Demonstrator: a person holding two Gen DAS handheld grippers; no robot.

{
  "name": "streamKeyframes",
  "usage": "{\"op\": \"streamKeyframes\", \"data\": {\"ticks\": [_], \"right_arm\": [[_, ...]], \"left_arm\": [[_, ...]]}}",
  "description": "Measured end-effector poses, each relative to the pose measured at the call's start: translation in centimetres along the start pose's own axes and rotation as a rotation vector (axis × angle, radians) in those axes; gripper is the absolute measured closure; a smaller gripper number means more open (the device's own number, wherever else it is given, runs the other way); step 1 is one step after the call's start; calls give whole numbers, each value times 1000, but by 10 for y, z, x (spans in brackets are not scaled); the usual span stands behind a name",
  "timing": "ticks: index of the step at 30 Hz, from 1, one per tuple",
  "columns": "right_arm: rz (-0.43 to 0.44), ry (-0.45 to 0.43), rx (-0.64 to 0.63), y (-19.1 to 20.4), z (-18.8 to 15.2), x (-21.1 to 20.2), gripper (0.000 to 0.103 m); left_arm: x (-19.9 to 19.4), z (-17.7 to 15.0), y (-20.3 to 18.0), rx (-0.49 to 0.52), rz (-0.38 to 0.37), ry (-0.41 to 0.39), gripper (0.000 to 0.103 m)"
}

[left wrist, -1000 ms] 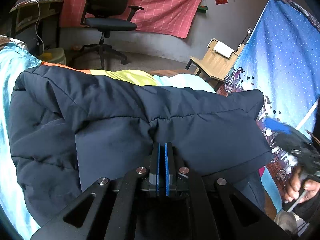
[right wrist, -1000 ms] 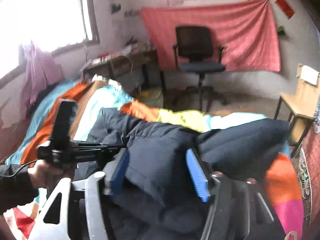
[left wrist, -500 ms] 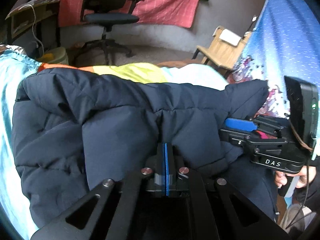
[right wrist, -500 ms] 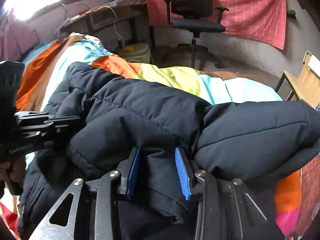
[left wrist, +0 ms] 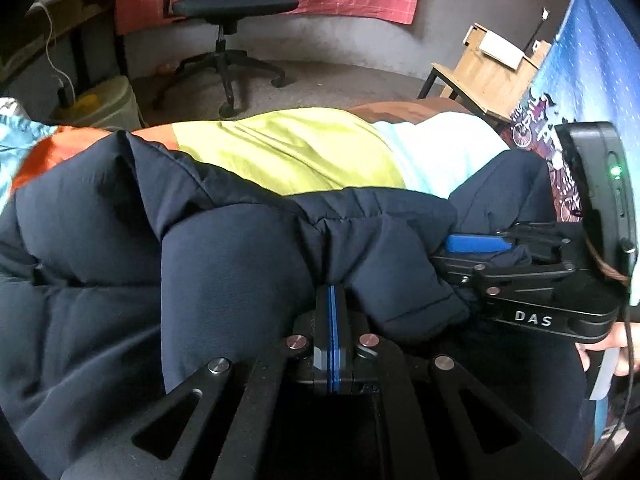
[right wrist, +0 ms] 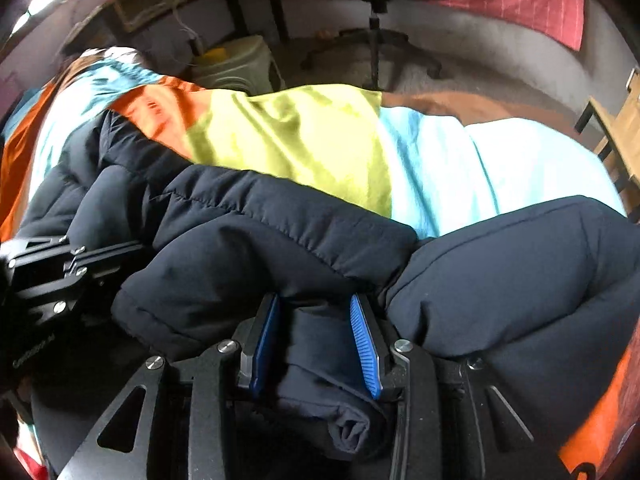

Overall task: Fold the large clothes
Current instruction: 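Open both tools and release the folded hem onto the jacket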

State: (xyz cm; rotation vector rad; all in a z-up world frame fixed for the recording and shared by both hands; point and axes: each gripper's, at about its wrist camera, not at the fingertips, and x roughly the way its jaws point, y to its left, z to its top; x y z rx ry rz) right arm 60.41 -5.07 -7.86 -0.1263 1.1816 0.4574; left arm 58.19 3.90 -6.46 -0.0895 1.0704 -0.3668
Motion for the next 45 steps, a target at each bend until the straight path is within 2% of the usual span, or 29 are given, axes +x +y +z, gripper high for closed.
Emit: {"op": "streamKeyframes", "data": {"ticks": [5, 13, 16, 19, 23, 25, 27, 30, 33, 36, 39, 43, 45], "right_arm": [[22, 15, 27, -14, 16, 26, 70], [18, -48, 56, -23, 9, 31, 70], [2, -106, 64, -20, 0, 21, 70], [-2, -167, 70, -21, -9, 1, 70], [4, -252, 68, -15, -12, -40, 66], [55, -270, 80, -7, -3, -52, 65], [110, -216, 60, 6, 12, -48, 65], [43, -113, -44, 35, 23, -29, 66], [31, -68, -54, 37, 13, -16, 66], [-10, -143, -87, 37, -10, -10, 66], [-72, -189, -103, 45, -15, -8, 67], [-21, -212, -51, 29, -21, -42, 67], [-73, -259, -54, 20, -26, -60, 69]], "left_arm": [[23, 14, 23, -85, -70, 1, 99], [21, 19, 26, -94, -67, -36, 99], [-3, 7, 20, -73, -68, -127, 99], [-32, -11, 28, -99, -60, -208, 99], [-35, -12, 42, -131, -69, -149, 99], [-34, -7, 43, -150, -74, -126, 99], [-35, -6, 43, -151, -66, -117, 99], [-34, -9, 41, -153, -59, -105, 99], [-33, -13, 43, -171, -78, -96, 99], [-27, -15, 38, -151, -52, -97, 99], [-27, -14, 31, -137, -19, -95, 99], [-42, -20, 32, -135, -36, -133, 99], [-49, -23, 37, -171, -54, -139, 99]]}}
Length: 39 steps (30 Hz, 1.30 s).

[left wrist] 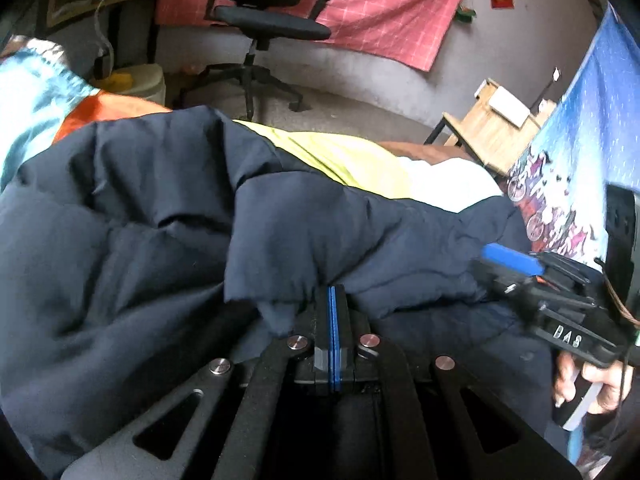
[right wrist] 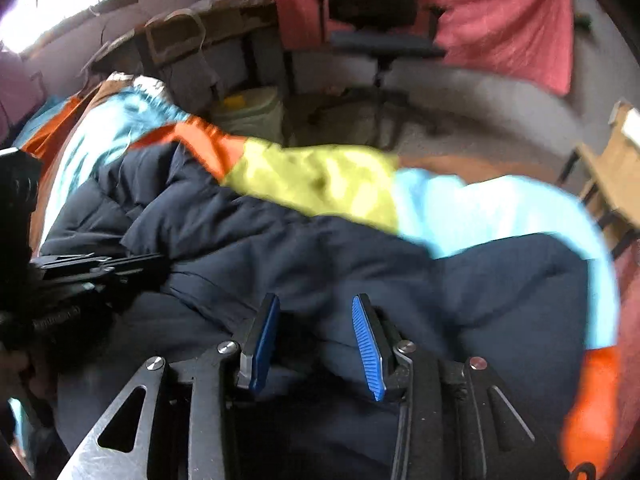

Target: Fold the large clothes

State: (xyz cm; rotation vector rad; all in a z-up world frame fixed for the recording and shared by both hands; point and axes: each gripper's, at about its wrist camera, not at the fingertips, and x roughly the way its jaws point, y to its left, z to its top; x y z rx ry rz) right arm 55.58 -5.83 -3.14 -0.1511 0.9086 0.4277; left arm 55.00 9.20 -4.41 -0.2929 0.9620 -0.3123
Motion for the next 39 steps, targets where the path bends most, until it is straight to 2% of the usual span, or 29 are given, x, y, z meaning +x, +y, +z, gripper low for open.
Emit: {"op": "streamKeyframes", "data": {"ticks": [2, 3, 5, 6, 10, 11, 13, 15, 17, 20, 22, 25, 27, 29, 33, 36, 39], "right_arm": [[-39, -11, 19, -18, -6, -9, 69], [-26, 16, 43, -25, -9, -3, 69], [60, 91, 123, -40, -22, 17, 69], [71, 95, 141, -42, -27, 23, 69], [-27, 116, 46, -22, -28, 25, 70], [-44, 123, 13, -18, -26, 20, 70], [-30, 126, 26, -22, -23, 9, 69], [11, 85, 75, -31, -19, -7, 69], [10, 29, 95, -34, -12, -18, 69], [60, -16, 150, -35, 3, -21, 69], [90, 22, 152, -25, 17, -6, 69], [95, 99, 81, -3, 27, 16, 66], [65, 129, 56, 5, 20, 22, 67], [36, 119, 33, 4, 12, 17, 69], [-24, 123, 35, -23, -21, 14, 69], [13, 115, 109, -41, -34, 4, 69], [22, 96, 112, -42, -31, -12, 67]], "left_arm": [[0, 0, 1, -9, 19, 4, 99], [2, -1, 0, -3, 33, 19, 99], [8, -1, -4, 20, 68, 38, 99], [11, -1, -5, 21, 83, 44, 99], [8, 0, -10, -8, 111, 44, 99], [5, -1, -10, -10, 108, 37, 99], [-1, -2, -9, -16, 107, 38, 99], [-8, -2, -12, 2, 112, 23, 99], [-8, 0, -14, 21, 127, 20, 100], [-2, -1, -17, 16, 148, 45, 100], [1, -1, -19, 13, 159, 51, 100], [3, 0, -18, 2, 160, 55, 99], [4, 0, -17, -3, 156, 59, 99], [3, 0, -16, -9, 151, 56, 99], [1, -4, -15, -32, 136, 52, 99], [-8, -3, -15, -27, 151, 48, 100], [-23, -5, -16, -42, 165, 25, 100]]}}
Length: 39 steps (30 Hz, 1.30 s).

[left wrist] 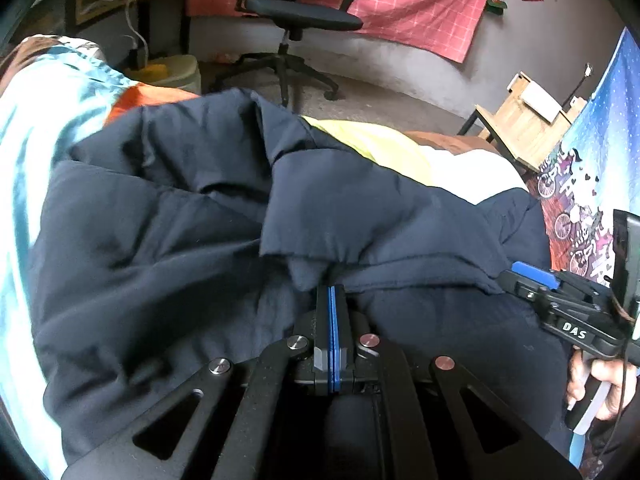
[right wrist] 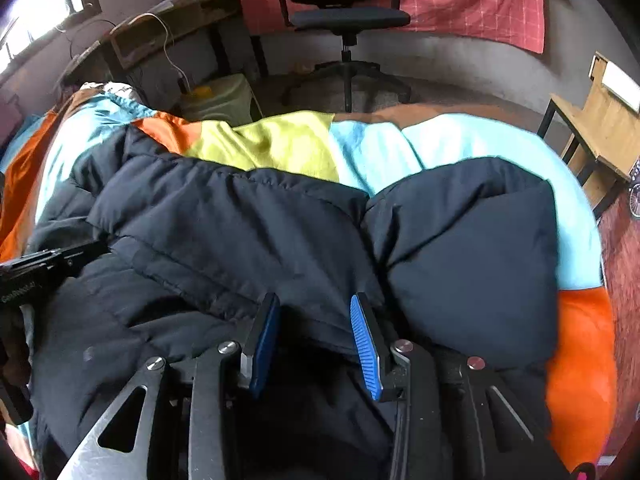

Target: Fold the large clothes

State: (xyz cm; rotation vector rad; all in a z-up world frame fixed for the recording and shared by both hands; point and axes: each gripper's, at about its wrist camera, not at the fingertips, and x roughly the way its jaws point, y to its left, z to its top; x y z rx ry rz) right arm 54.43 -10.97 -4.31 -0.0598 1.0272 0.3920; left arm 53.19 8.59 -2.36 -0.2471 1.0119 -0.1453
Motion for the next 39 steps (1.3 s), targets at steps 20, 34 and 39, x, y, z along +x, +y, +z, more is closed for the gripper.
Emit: {"op": "streamKeyframes", "data": {"ticks": [20, 34, 39], "right_arm": [[28, -240, 107, 19, -21, -99, 5], [16, -334, 111, 41, -72, -164, 0], [12, -370, 94, 47, -92, -191, 0]], "left_arm": [[-98, -30, -16, -90, 28, -185, 30], [-180, -80, -55, 20, 90, -318, 6], [-209, -99, -70, 46, 88, -357, 3]]}}
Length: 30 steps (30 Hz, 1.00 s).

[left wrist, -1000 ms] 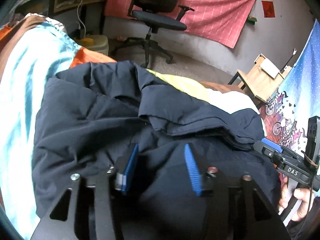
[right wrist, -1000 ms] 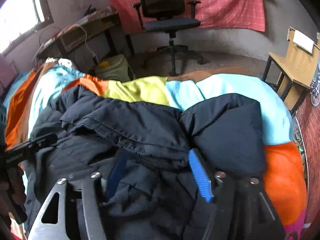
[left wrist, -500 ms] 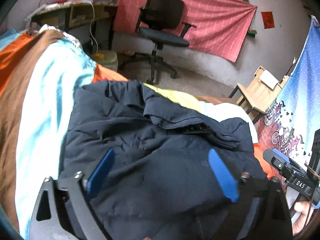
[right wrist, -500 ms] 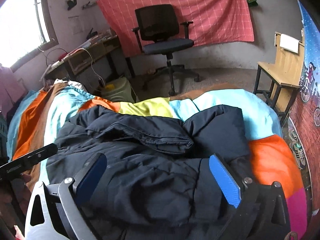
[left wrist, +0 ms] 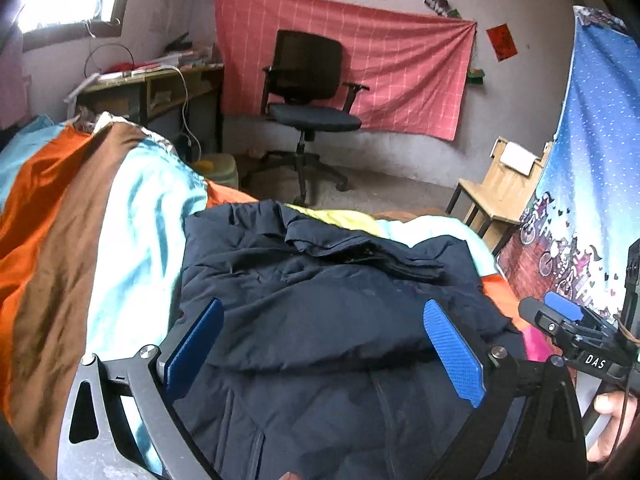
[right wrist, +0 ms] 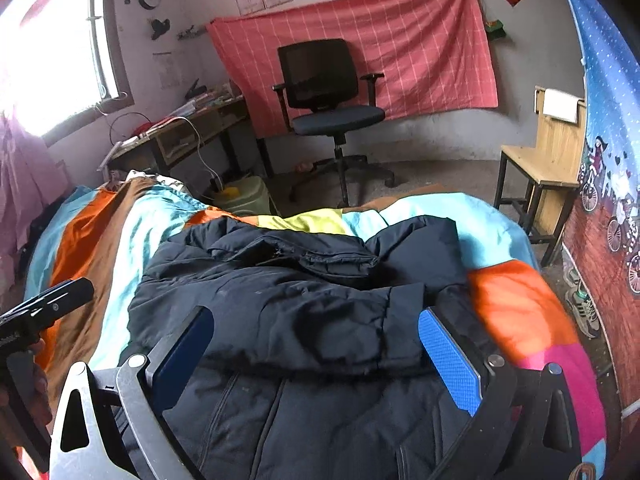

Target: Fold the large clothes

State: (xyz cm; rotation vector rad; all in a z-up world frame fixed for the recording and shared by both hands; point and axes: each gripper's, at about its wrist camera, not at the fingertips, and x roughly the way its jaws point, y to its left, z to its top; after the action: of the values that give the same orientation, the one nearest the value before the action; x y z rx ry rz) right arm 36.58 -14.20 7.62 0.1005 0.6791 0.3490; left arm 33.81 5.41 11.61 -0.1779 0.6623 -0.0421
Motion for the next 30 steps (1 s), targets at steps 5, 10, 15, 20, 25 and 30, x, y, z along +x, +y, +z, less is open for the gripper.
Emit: {"op": "streamKeyframes", "data": {"ticks": [5, 10, 15, 20, 25, 30], "right_arm": [[2, -35, -21, 10, -5, -32, 0], [29, -61, -42, 19, -17, -62, 0], [28, -97, -75, 27, -34, -85, 0], [37, -119, -94, 32, -52, -103, 0], [28, -144, -93, 36, -69, -118, 0], [12, -154, -97, 35, -86, -129, 0]], "left_arm": [[-31, -10, -9, 25, 2, -39, 2], [-56, -29, -13, 53, -30, -70, 2], [-77, -48, -16, 82, -22, -90, 2], [-93, -70, -24, 130, -4, -94, 2], [-105, -89, -32, 157, 5, -101, 2], [-111, -106, -35, 184, 11, -110, 2]]}}
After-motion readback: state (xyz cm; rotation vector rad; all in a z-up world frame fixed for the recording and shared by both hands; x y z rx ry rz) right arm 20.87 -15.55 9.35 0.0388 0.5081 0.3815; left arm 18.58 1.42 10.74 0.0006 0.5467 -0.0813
